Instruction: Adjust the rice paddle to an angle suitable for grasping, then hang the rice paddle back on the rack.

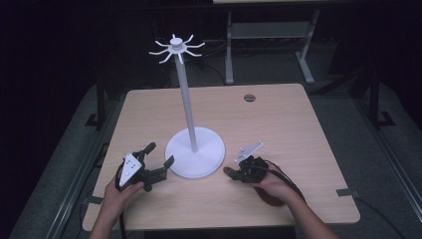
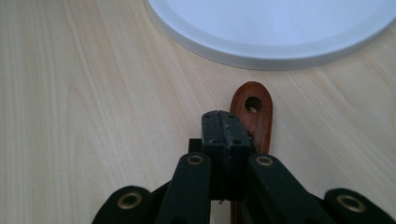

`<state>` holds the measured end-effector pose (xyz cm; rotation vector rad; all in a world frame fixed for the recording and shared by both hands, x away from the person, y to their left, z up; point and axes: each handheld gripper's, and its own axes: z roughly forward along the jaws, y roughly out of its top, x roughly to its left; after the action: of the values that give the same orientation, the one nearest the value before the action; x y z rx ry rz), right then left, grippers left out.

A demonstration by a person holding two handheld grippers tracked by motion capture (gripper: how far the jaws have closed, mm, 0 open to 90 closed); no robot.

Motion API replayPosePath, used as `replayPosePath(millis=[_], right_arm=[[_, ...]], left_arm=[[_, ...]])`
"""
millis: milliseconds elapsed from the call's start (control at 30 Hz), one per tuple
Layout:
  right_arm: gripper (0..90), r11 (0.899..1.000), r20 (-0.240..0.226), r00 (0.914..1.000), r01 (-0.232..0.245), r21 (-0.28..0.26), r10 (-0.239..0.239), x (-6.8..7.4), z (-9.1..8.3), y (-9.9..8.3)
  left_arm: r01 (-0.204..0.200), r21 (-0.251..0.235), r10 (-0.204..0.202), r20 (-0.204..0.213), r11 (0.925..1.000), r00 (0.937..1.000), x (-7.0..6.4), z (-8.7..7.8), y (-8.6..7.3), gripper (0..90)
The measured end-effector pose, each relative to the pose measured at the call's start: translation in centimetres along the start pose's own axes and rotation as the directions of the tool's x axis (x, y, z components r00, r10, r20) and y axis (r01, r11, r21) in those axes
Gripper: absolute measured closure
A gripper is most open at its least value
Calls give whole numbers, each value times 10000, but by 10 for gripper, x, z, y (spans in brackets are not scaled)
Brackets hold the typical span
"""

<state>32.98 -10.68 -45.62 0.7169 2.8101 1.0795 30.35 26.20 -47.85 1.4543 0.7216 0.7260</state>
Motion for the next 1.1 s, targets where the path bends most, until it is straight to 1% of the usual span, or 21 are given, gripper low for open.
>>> replayPosePath(millis=[33, 100, 167, 233, 267, 333, 367, 400, 433, 467, 500, 533, 567, 633, 733, 800, 867, 967, 1100], right_arm=[[899, 10000, 74, 10000, 40, 14, -40, -2, -1, -1], [899, 10000, 161, 9999, -25, -14, 25, -5, -2, -3], [899, 9997, 199, 9995, -236, -26, 236, -6, -4, -4], [899, 9995, 269, 9991, -321, -61, 323, -8, -6, -5], [899, 9997, 353, 9991, -246, -64, 249, -10, -7, -6], [899, 9995, 427, 9986, -320, -84, 323, -13, -8, -8], [899, 9993, 441, 9984, -355, -90, 359, -14, -9, -8], [899, 9987, 401, 9979, -499, -128, 504, -14, -10, -8], [899, 9984, 389, 9978, -532, -190, 539, -14, -12, -8], [898, 9988, 454, 9980, -439, -231, 449, -15, -13, -9], [895, 9978, 379, 9976, -560, -345, 573, -15, -15, -8], [875, 9980, 408, 9978, -515, -374, 530, -15, -17, -8], [849, 9969, 334, 9971, -677, -410, 691, -15, -19, -7], [818, 9960, 281, 9967, -741, -493, 755, -14, -23, -6], [694, 9941, 40, 9946, -1037, -334, 1039, -14, -30, -4], [657, 9918, 77, 9921, -1247, -269, 1250, -13, -36, -3], [612, 9897, 2, 9900, -1411, -232, 1411, -13, -41, -2], [584, 9861, 78, 9861, -1662, 60, 1661, -14, -47, -1], [578, 9807, 234, 9816, -1906, 446, 1897, -15, -52, 1]], left_arm=[[-14, 12, 14, 1, 10000, 10000, 0, 0, 0, 129], [-2, 1, 2, -1, 10000, 10000, 0, 0, 0, 128], [-5, 2, 5, 3, 10000, 10000, 0, 0, 0, 128], [-6, 7, 6, -2, 10000, 10000, 0, 0, 0, 129], [-3, -2, 3, 3, 10000, 10000, 0, 0, 0, 128], [-5, 2, 5, 2, 10000, 10000, 0, 0, 0, 129], [-3, 2, 3, 1, 10000, 10000, 0, 0, 0, 129], [-1, -3, 1, 2, 10000, 10000, 0, 0, 0, 129], [4, -6, -4, 2, 10000, 10000, 0, 0, 0, 129], [-4, -1, 4, 5, 10000, 10000, 0, 0, 0, 129], [-4, 3, 4, 4, 10000, 10000, 0, 0, 0, 129], [-3, -1, 3, 5, 10000, 10000, 0, 0, 0, 128], [-6, 0, 6, 2, 10000, 10000, 0, 0, 0, 129], [-11, 5, 11, 2, 10000, 10000, 0, 0, 0, 129], [-10, 9, 10, 2, 10000, 10000, 0, 0, 0, 129], [5, 6, -5, 9, 10000, 10000, 0, 0, 0, 129], [-7, 21, 7, 7, 10000, 10000, 0, 0, 0, 129], [1, -2, -1, 17, 10000, 10000, 0, 0, 0, 128], [-7, 15, 7, 8, 10000, 10000, 0, 0, 0, 129]])
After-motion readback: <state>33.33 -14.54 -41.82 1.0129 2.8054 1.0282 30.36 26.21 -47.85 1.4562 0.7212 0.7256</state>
